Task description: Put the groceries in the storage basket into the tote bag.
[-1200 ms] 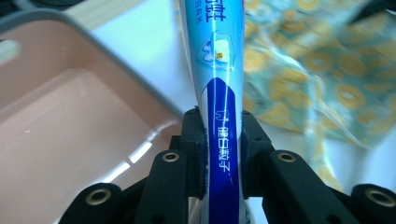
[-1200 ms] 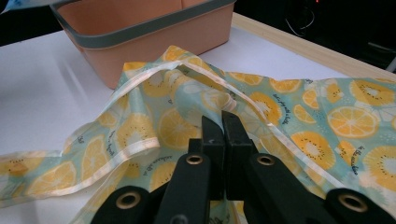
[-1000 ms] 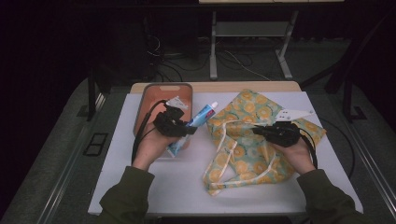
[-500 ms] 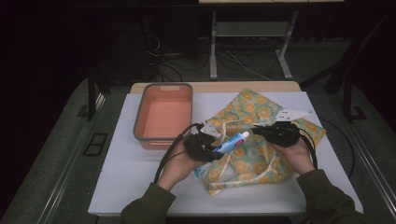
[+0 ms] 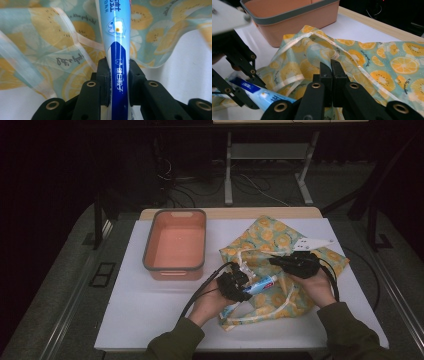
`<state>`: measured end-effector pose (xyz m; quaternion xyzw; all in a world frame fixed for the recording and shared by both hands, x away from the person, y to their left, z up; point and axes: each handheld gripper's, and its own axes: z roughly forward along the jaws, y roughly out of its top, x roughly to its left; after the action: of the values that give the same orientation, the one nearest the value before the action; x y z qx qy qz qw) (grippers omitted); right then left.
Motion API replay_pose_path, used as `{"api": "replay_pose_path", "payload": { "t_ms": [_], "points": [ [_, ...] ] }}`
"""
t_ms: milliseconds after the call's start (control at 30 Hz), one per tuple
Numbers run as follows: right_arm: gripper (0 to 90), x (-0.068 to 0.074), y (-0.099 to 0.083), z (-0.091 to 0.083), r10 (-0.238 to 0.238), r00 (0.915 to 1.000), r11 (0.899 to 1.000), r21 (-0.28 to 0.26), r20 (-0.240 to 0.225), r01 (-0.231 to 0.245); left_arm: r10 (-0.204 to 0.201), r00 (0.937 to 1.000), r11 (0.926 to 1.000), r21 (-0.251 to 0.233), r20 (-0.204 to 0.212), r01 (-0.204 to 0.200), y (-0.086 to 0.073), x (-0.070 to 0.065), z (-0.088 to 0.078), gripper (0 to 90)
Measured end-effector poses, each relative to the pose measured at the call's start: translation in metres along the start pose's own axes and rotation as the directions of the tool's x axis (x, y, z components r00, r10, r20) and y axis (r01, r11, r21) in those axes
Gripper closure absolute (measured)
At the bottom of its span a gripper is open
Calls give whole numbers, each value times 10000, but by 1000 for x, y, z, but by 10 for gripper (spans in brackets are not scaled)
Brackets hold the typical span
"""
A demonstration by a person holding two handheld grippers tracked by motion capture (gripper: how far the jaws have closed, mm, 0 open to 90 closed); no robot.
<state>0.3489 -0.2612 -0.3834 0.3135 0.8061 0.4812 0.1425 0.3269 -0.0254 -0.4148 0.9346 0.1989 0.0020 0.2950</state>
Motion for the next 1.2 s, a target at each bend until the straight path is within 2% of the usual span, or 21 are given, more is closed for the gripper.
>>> {"api": "replay_pose_path", "payload": {
  "t_ms": [167,333,367,400,467,533,567,633,700,767,867,1000,1100,1200],
  "points": [
    [890,0,0,0,-7,10000,10000,24,0,7,-43,10000,9999,133,-16,43,-2,-1,12,743],
    [890,1,-1,1,-5,10000,10000,28,-25,5,-181,9997,9992,-350,158,187,-6,0,13,712],
    [891,1,-1,1,-15,10000,10000,26,-19,15,-262,9995,9983,-521,176,271,-7,0,13,670],
    [891,1,-1,1,-25,10000,10000,39,-23,25,-272,9995,9980,-567,168,281,-7,1,11,589],
    [890,2,-1,1,-24,10000,10000,44,-29,24,-31,10000,9971,-760,-49,28,-8,0,6,488],
    [890,2,-1,1,-30,10000,10000,54,-27,30,-135,9999,9925,-1212,-30,130,-10,0,-2,402],
    [891,2,-1,1,-31,10000,10000,54,-27,31,-86,9999,9902,-1396,-69,75,-12,1,-8,388],
    [890,2,-2,1,-29,10000,10000,63,-28,29,-236,9997,9837,-1785,-28,227,-18,2,-18,354],
    [891,2,-2,1,-26,10000,10000,57,-28,26,-395,9992,9780,-2047,12,389,-26,2,-28,334],
    [891,1,-2,1,-44,10000,10000,69,-23,44,-373,9993,9751,-2185,12,367,-36,1,-37,326],
    [891,1,-2,1,-46,10000,10000,54,-6,46,-506,9987,9736,-2226,32,500,-52,-1,-42,310],
    [891,2,-2,1,-35,10000,9999,101,-13,35,-697,9975,9751,-2104,68,695,-69,-3,-38,310],
    [891,3,-2,2,-85,10000,9998,151,15,85,-658,9977,9816,-1785,161,677,-72,-4,-28,327],
    [891,3,-3,3,-66,10000,9998,167,15,66,-537,9979,9875,-1464,364,584,-71,-4,-20,387]
  ]
}}
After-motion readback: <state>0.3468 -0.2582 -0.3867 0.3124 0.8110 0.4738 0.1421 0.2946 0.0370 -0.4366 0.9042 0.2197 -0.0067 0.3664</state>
